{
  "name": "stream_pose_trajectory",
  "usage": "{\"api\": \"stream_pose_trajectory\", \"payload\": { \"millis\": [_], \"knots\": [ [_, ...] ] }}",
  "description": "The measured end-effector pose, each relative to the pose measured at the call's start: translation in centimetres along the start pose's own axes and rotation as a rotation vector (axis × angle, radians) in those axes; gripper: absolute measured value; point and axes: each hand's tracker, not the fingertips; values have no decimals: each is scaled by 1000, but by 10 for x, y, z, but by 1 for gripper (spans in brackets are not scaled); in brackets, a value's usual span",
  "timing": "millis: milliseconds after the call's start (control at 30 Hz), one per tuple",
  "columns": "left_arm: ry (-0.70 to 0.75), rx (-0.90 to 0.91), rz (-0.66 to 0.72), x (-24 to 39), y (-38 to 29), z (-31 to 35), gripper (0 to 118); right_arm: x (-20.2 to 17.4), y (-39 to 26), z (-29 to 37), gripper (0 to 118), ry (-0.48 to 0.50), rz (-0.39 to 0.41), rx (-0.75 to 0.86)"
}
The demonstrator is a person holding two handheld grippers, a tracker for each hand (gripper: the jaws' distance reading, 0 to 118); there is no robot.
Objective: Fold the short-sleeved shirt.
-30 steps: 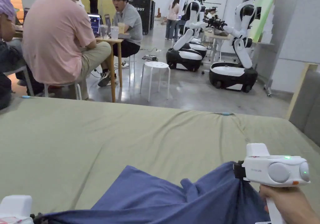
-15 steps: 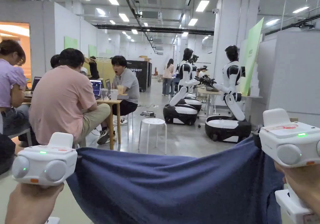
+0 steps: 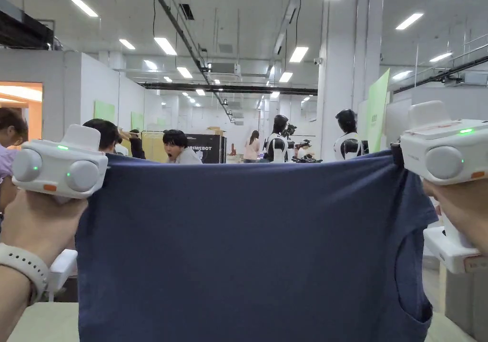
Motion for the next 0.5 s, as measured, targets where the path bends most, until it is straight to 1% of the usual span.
{"api": "stream_pose_trajectory", "payload": {
  "millis": [133,233,367,500],
  "knots": [
    [7,7,5,-3,-2,-6,2,-8,-1,-8,1,8,-2,0],
    [2,-24,-1,1,-26,-10,2,-19,-24,-14,1,15,13,-23],
    [-7,-118,-34,15,-83,-18,2,-34,-83,-17,1,34,0,-102],
    [-29,-198,-3,22,-127,-16,2,-44,-134,-17,1,41,10,-184]
  ]
}}
